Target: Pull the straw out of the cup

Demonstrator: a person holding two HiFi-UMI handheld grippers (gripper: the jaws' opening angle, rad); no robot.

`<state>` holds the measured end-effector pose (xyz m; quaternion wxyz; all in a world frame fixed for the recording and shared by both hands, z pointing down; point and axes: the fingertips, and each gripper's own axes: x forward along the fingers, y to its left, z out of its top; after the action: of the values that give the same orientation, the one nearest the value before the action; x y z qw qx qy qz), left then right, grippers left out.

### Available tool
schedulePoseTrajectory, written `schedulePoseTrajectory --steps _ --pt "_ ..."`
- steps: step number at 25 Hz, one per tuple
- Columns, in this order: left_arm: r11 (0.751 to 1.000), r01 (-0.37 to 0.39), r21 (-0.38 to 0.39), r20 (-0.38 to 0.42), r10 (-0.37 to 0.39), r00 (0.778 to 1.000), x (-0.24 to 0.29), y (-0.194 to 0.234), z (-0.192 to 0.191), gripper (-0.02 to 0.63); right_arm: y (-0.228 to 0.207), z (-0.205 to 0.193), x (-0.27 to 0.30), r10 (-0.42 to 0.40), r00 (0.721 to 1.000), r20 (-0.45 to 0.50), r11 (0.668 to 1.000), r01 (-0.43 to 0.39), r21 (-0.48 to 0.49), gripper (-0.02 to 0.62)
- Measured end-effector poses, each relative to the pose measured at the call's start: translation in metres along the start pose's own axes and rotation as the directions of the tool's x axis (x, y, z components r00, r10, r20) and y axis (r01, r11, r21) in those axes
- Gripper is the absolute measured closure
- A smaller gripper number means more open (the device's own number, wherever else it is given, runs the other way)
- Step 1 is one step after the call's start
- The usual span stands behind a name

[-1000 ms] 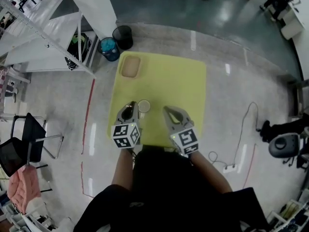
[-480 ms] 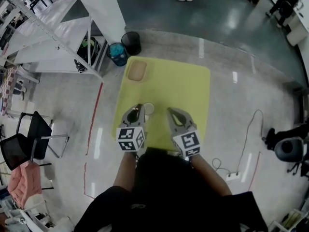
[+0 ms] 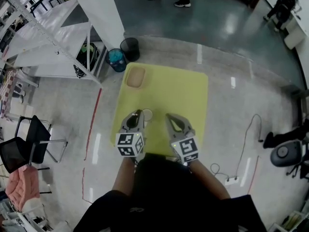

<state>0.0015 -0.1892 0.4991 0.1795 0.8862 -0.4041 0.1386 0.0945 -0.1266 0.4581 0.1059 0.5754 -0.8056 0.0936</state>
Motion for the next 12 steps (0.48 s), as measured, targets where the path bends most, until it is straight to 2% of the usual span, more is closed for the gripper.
schedulePoseTrajectory --steps 12 --pt "1.0 0.003 -0.002 0.006 -0.003 1.0 -0.0005 0.0023 0.0029 0.541 0.0009 0.003 0.0034 -0.004 1.0 0.0 1.0 0.004 0.003 0.58"
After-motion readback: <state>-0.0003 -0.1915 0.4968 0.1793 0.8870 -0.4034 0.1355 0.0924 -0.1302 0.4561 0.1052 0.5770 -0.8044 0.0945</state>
